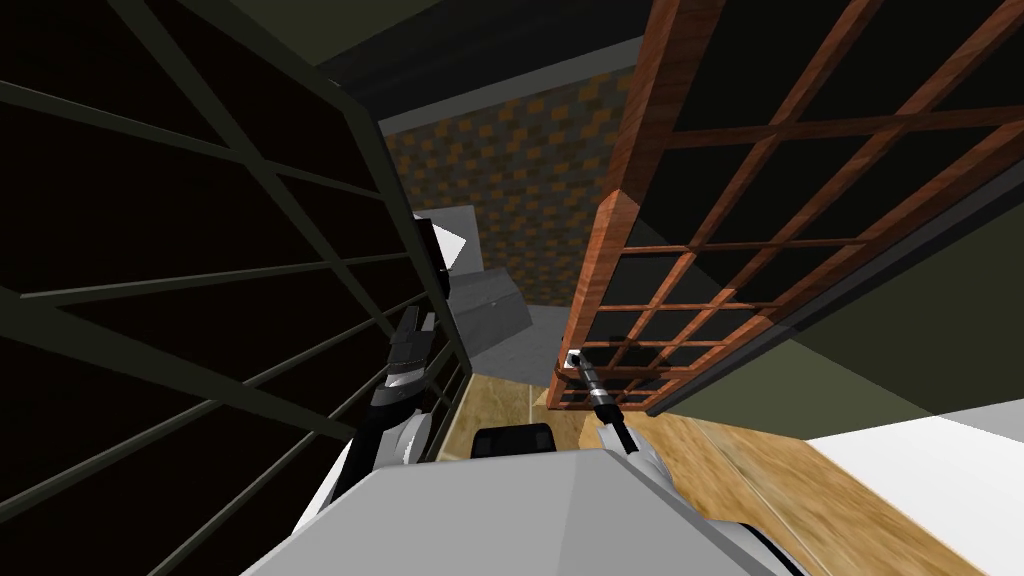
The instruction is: Pull the door open
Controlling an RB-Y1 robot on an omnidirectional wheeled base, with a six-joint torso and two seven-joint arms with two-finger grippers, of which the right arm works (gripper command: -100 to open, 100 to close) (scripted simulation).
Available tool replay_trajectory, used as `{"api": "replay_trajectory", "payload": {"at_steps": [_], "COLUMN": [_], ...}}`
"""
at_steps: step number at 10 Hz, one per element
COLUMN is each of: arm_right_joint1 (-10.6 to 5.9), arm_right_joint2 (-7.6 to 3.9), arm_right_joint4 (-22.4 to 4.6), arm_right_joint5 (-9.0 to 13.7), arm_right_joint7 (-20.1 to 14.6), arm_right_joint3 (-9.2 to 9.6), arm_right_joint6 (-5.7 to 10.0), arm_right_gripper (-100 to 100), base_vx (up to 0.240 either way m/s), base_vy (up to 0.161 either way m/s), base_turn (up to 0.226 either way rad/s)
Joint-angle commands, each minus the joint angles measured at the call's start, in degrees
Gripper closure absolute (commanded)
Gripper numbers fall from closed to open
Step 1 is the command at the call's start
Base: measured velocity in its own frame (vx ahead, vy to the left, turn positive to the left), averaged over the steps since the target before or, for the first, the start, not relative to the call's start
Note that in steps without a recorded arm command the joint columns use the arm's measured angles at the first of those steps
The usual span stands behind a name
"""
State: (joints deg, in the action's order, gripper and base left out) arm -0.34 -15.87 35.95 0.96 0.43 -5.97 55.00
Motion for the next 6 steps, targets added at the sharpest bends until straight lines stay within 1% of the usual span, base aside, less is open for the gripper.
{"api": "replay_trajectory", "payload": {"at_steps": [1, 2, 3, 4, 5, 6], "arm_right_joint1": [-0.49, -0.60, -0.60, -0.72, -0.72, -0.83], "arm_right_joint2": [0.55, 0.48, 0.48, 0.41, 0.41, 0.34], "arm_right_joint4": [-0.4, -0.4, -0.4, -0.4, -0.4, -0.5], "arm_right_joint5": [0.2, 1.2, 1.2, 2.3, 2.3, 3.3], "arm_right_joint7": [-1.9, -4.0, -4.3, -6.6, -6.6, -8.9], "arm_right_joint3": [0.91, 1.42, 1.42, 1.92, 1.92, 2.43], "arm_right_joint6": [0.24, 0.11, 0.11, -0.02, -0.02, -0.15], "arm_right_gripper": [100, 100, 100, 100, 100, 100], "base_vx": [-0.042, -0.041, -0.032, -0.039, -0.036, -0.051], "base_vy": [-0.021, -0.021, -0.021, -0.020, -0.018, -0.017], "base_turn": [0.030, 0.066, 0.038, 0.051, 0.035, 0.082]}}
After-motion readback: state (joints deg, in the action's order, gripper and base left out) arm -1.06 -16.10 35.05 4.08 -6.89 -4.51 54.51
